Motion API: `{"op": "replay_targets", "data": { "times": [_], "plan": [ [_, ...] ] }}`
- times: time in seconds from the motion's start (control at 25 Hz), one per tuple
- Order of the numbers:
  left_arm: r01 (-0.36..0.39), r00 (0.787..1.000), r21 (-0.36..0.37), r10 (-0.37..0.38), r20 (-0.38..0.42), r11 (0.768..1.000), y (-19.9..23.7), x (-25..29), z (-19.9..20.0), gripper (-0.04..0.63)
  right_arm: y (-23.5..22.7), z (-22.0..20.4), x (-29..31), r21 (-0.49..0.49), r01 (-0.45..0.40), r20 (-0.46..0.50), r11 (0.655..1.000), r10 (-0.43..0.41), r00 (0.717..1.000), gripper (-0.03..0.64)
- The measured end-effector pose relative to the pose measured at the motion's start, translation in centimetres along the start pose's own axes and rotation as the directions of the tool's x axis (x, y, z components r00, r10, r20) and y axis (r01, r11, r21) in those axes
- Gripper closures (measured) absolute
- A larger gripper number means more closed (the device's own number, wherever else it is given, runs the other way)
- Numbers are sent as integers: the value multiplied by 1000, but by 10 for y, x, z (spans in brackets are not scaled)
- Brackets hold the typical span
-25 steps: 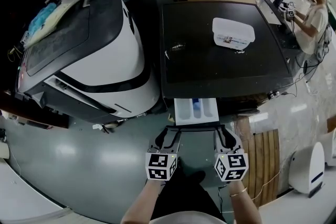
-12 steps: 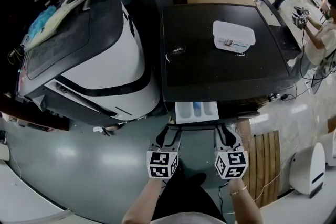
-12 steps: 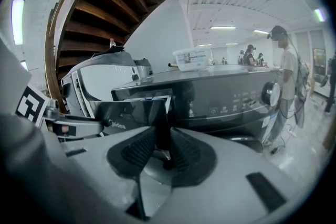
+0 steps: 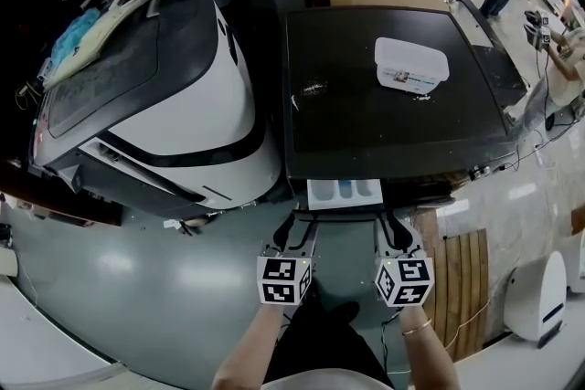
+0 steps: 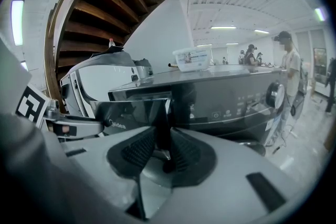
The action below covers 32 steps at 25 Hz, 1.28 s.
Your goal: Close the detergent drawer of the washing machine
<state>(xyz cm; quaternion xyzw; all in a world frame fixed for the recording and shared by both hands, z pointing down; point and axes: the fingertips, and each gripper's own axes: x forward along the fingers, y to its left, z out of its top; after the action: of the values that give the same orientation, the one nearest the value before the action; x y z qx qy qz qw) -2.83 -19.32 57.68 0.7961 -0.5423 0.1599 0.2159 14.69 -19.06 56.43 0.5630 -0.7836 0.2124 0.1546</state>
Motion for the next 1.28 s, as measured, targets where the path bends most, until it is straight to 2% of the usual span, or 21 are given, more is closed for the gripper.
{"op": "replay_targets", "data": {
  "times": [1.28],
  "plan": [
    [-26, 1000, -7, 26, 10, 1000, 19, 36, 26, 413, -8, 25, 39, -11, 12, 8, 1000, -12, 1000, 522]
  ]
}}
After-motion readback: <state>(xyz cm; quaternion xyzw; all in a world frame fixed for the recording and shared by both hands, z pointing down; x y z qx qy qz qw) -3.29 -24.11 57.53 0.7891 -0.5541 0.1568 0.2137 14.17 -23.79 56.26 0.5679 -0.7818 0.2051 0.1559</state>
